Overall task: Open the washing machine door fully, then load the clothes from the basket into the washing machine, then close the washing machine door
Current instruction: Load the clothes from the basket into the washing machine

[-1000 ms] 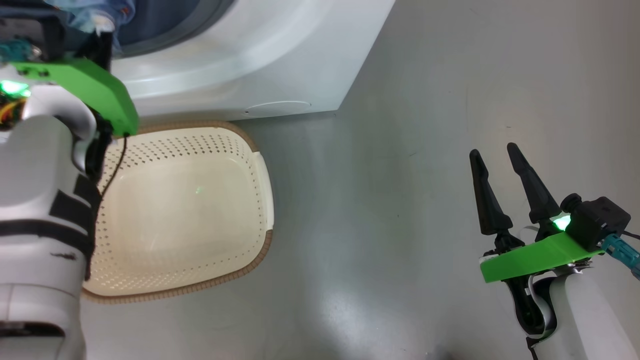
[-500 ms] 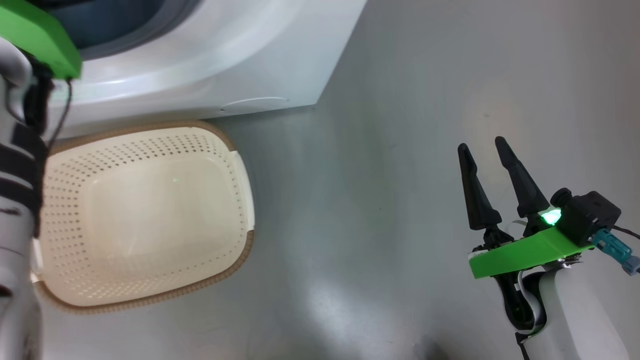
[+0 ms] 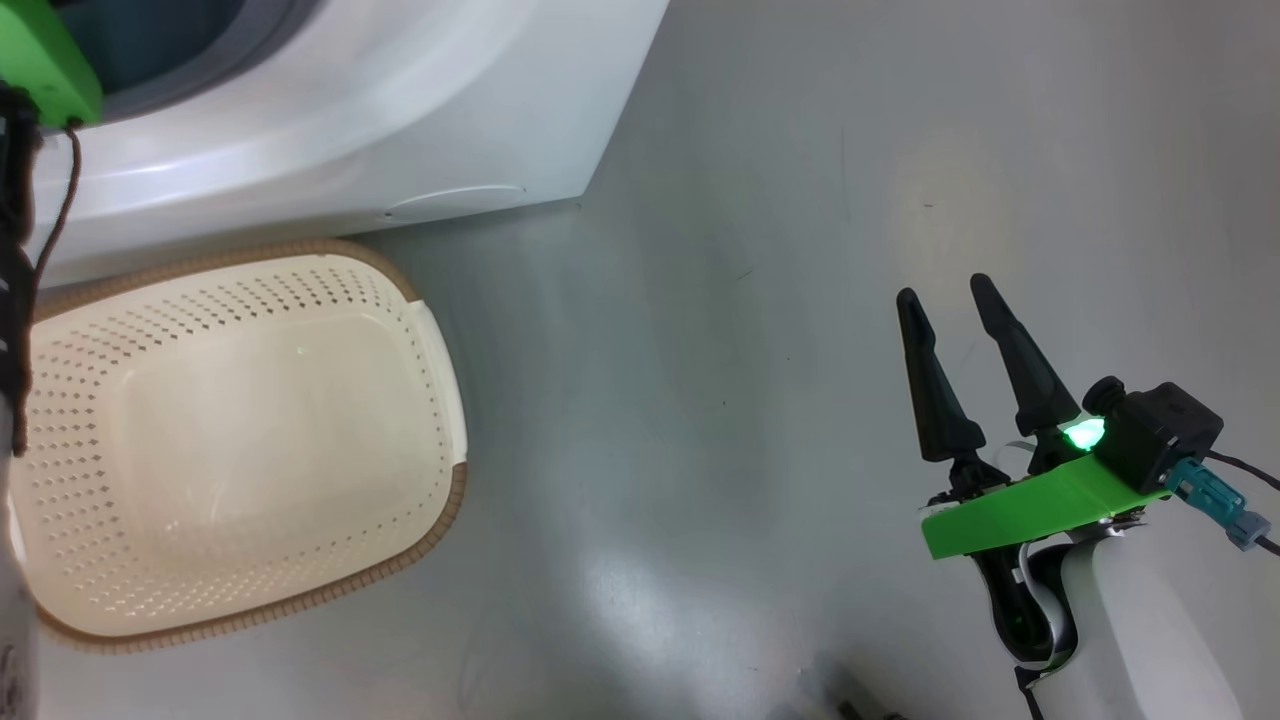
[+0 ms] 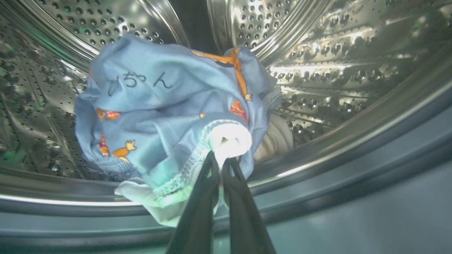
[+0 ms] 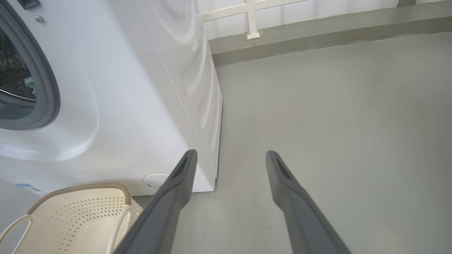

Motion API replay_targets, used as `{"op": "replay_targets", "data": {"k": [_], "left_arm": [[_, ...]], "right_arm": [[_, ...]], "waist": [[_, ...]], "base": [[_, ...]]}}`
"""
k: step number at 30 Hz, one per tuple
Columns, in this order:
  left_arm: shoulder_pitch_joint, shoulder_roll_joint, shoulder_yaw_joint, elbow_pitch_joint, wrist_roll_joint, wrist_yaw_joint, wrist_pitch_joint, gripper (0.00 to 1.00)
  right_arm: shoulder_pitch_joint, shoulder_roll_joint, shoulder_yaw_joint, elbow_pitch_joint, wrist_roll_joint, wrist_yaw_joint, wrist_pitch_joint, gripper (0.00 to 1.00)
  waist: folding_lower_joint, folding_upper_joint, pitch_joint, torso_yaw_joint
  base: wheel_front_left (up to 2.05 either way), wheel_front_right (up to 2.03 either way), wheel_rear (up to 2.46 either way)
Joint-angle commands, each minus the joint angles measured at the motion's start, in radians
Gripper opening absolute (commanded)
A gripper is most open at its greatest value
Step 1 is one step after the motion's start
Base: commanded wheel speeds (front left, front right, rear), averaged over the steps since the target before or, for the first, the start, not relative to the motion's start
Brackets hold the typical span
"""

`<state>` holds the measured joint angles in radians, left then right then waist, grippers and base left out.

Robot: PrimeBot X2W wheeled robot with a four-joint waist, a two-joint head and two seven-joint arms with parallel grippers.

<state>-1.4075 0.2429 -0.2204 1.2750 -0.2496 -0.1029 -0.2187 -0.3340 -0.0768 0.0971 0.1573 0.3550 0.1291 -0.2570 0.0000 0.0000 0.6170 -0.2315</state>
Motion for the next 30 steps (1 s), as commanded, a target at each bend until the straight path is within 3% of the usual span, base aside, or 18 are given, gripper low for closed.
{"op": "replay_targets", "data": {"k": [1, 5, 7, 8, 9, 23, 30], "left_arm": [[0.005, 0.047, -0.001, -0.012, 0.007, -0.004, 0.011, 0.00], [0.002, 0.046, -0.014, 0.000, 0.004, -0.012, 0.045, 0.02], [-0.001, 0.047, -0.016, 0.003, 0.000, -0.013, 0.052, 0.38], [-0.002, 0.048, -0.018, 0.004, -0.002, -0.014, 0.055, 0.77], [-0.003, 0.048, -0.017, 0.005, -0.006, -0.015, 0.054, 1.00], [0.088, -0.014, -0.023, -0.001, -0.067, -0.027, -0.028, 1.00], [0.179, -0.036, -0.026, -0.096, -0.118, -0.027, -0.042, 1.00]], "right_arm": [[-0.003, 0.003, 0.024, -0.021, 0.010, 0.002, -0.005, 1.00], [-0.005, 0.005, 0.020, -0.020, 0.010, 0.002, -0.005, 1.00], [-0.006, 0.005, 0.018, -0.019, 0.010, 0.002, -0.005, 1.00], [-0.007, 0.005, 0.017, -0.018, 0.010, 0.002, -0.005, 1.00], [-0.007, 0.005, 0.017, -0.018, 0.010, 0.002, -0.005, 1.00], [0.003, -0.012, 0.015, -0.013, 0.003, 0.002, -0.005, 1.00], [0.019, -0.027, 0.013, -0.009, -0.002, 0.002, -0.005, 1.00]], "waist": [[0.0000, 0.0000, 0.001, -0.001], [0.0000, 0.0000, 0.002, 0.003], [0.0000, 0.0000, 0.001, 0.007], [0.0000, 0.0000, -0.001, 0.009], [0.0000, 0.0000, -0.002, 0.011], [0.0000, 0.0000, -0.049, 0.059], [0.0000, 0.0000, -0.086, 0.080]], "base": [[0.00, 0.00, 0.00], [0.00, 0.00, 0.00], [0.00, 0.00, 0.00], [0.00, 0.00, 0.00], [0.00, 0.00, 0.00], [0.00, 0.00, 0.00], [0.00, 0.00, 0.00]]}}
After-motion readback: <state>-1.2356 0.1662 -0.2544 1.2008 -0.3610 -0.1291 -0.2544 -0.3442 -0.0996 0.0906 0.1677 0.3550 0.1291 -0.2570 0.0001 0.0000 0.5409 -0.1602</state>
